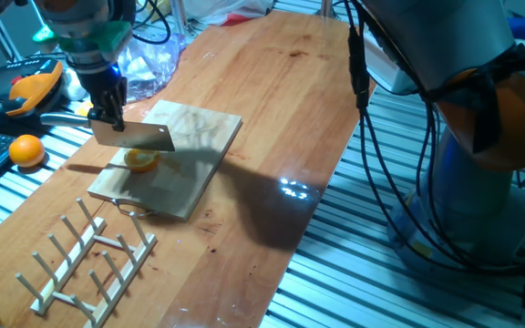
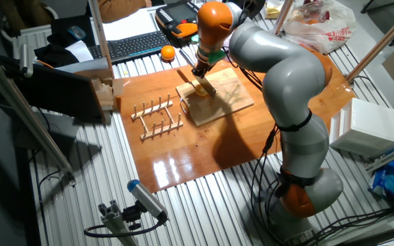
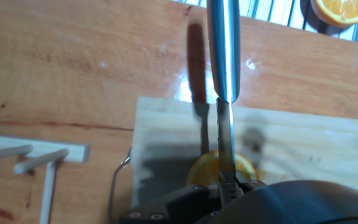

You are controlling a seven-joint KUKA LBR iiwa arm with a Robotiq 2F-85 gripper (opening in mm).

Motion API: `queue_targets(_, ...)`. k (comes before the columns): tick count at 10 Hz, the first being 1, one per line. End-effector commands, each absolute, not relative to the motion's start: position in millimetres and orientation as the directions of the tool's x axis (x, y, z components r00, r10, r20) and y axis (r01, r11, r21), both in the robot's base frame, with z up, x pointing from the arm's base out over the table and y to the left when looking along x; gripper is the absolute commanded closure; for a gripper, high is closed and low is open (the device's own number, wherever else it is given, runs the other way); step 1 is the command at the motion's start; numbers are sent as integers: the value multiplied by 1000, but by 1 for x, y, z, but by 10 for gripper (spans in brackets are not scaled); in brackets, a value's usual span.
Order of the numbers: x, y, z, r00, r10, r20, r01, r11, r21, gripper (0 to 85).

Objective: Chop the orange

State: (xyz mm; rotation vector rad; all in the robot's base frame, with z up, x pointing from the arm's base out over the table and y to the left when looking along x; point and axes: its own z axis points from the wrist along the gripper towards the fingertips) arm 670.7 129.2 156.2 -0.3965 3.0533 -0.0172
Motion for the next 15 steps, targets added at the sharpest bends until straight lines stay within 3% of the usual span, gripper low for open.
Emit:
queue_targets(1, 671, 129, 156, -967, -248, -58, -248, 969, -18, 850)
queue_targets(15, 668, 127, 138, -967, -249, -57, -249, 968, 3, 850)
